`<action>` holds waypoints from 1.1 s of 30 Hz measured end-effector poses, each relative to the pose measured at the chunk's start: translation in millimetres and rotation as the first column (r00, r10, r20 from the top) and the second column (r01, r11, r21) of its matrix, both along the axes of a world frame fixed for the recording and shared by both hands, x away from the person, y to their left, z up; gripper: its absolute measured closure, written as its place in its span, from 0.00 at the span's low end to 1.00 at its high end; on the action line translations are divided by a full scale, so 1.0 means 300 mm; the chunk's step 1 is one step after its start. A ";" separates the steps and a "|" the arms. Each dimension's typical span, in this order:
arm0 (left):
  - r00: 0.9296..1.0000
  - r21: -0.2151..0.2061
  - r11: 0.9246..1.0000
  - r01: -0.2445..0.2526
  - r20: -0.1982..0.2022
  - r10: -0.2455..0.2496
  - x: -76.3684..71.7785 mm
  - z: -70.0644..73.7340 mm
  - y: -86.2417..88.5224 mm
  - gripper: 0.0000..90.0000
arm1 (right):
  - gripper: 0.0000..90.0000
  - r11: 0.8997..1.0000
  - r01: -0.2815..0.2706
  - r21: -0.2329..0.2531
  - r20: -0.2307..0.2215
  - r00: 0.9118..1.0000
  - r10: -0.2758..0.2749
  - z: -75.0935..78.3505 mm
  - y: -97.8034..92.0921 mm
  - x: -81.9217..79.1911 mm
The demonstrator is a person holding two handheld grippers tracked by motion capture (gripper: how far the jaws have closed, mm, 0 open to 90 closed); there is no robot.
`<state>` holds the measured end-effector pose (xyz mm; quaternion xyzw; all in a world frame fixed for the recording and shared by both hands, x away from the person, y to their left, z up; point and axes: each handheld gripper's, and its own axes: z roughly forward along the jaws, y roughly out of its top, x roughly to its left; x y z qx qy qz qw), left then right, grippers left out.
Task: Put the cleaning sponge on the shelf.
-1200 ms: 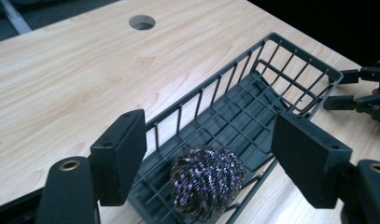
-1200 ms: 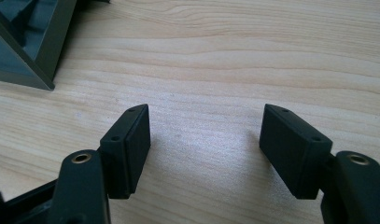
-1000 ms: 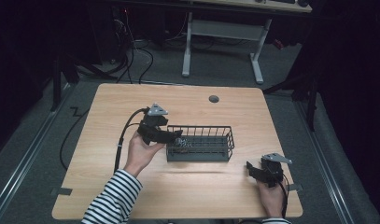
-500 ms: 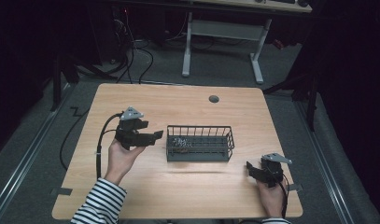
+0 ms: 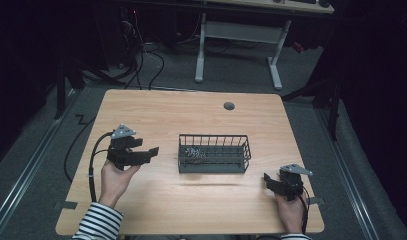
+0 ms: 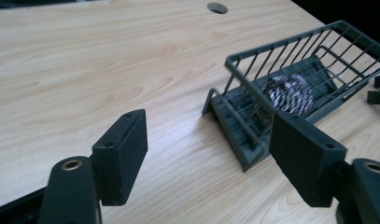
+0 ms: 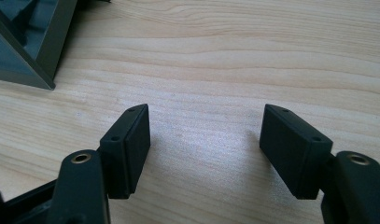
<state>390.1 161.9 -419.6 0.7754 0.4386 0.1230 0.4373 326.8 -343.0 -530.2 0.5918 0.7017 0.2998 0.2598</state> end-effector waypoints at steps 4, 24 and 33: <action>0.999 -0.006 1.000 -0.028 -0.025 0.028 -0.013 -0.041 0.038 0.32 | 0.37 1.000 -0.001 -0.001 0.001 1.000 0.001 0.000 0.000 0.000; 0.990 0.076 0.992 -0.103 -0.087 0.109 -0.083 -0.243 0.107 0.32 | 0.37 1.000 -0.004 -0.004 0.000 1.000 0.004 0.000 0.002 -0.001; 0.986 0.073 0.988 -0.134 -0.089 0.140 -0.098 -0.284 0.124 0.32 | 0.37 1.000 -0.004 -0.006 -0.002 1.000 0.004 0.000 0.002 -0.001</action>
